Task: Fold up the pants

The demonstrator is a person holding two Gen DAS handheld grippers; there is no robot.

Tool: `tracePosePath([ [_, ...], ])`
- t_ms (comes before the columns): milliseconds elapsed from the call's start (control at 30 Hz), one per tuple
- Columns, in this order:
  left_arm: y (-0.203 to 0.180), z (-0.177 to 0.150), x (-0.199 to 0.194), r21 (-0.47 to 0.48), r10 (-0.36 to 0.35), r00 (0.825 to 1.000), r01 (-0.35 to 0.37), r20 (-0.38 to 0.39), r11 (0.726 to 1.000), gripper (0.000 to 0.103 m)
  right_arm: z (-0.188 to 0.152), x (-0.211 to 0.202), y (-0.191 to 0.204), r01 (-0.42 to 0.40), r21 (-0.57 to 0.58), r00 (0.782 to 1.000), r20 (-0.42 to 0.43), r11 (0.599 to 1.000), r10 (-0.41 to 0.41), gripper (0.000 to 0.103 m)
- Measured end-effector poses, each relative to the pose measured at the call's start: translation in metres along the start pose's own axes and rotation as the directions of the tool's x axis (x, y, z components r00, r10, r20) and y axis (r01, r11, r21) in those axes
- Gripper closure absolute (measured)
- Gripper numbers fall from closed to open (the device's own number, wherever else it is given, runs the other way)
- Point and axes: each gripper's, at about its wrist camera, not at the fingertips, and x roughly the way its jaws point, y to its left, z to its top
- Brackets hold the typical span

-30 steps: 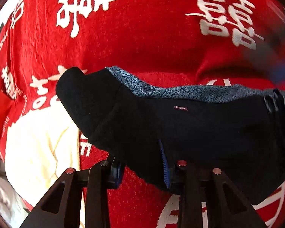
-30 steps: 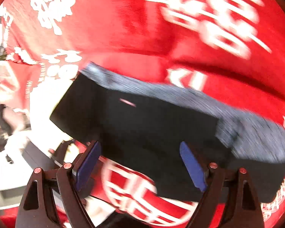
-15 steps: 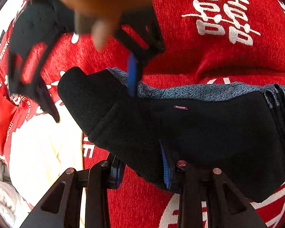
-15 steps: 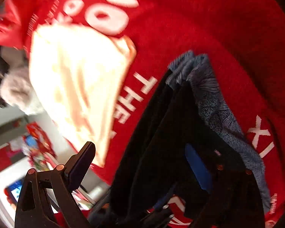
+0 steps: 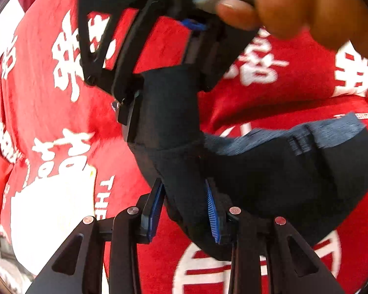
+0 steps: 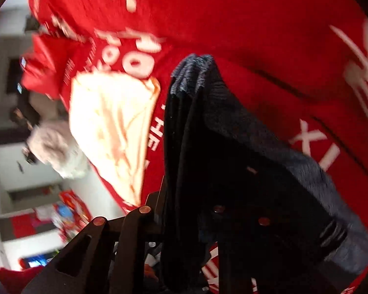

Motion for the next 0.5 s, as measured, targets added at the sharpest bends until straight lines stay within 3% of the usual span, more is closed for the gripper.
tracePosePath([
  [200,-0.052,0.025,-0.037,0.068,-0.08,0.995,0.076,0.052,0.995,0.069,-0.06,-0.07,-0.049,-0.142,0.056,0.976,0.177,0.988,0.13,0.085],
  [333,-0.093,0.041,-0.058,0.109,-0.149,0.987,0.142,0.061,0.984,0.069,-0.108,-0.116,-0.094,-0.22,0.109,0.941,0.284,0.969,0.182,0.085],
  [500,-0.162,0.052,-0.08,0.196,-0.226,0.972,0.211,0.056,0.958,0.069,-0.174,-0.154,-0.153,-0.322,0.175,0.882,0.412,0.931,0.227,0.084],
])
